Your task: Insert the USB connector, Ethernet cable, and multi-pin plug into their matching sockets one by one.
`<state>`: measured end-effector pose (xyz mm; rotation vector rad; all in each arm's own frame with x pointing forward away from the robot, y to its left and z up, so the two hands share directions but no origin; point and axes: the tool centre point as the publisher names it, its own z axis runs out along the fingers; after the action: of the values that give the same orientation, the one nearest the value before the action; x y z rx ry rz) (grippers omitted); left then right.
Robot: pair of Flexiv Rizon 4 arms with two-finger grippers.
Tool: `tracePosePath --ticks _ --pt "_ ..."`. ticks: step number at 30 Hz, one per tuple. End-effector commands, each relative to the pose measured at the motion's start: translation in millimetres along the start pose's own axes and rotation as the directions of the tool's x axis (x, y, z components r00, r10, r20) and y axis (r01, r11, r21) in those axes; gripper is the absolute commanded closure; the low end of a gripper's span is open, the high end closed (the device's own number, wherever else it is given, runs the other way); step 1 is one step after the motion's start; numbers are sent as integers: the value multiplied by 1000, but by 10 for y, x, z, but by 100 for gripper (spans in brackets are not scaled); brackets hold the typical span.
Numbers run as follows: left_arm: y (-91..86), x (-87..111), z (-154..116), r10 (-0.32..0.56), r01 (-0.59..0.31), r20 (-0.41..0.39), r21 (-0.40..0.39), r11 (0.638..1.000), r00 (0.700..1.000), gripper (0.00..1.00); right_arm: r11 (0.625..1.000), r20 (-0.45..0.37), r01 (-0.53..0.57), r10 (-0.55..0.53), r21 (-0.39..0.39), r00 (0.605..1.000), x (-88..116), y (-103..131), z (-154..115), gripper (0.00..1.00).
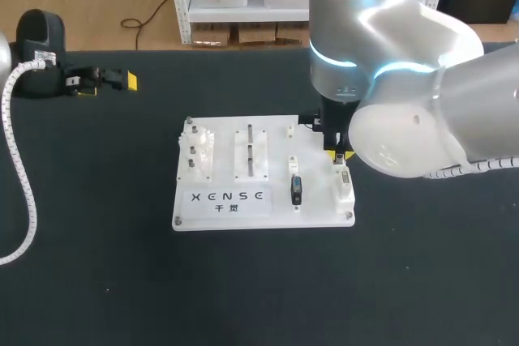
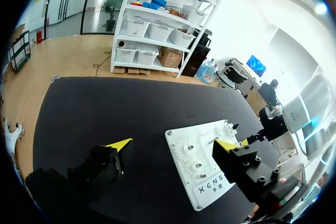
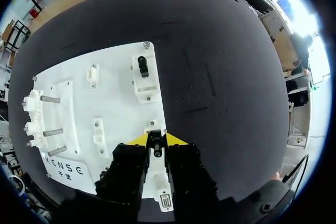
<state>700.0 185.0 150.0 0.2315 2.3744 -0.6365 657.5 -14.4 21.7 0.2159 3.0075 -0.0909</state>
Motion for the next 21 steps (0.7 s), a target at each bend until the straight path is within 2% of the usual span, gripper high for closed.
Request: tracePosePath --ticks 1,21 --pt "0 0 0 0 0 0 0 1000 1000 0 1000 -2 -1 1 -2 1000 42 -40 27 100" --pt "0 0 0 0 0 0 0 1000 1000 0 1000 12 0 0 -15 1000 48 -50 15 100"
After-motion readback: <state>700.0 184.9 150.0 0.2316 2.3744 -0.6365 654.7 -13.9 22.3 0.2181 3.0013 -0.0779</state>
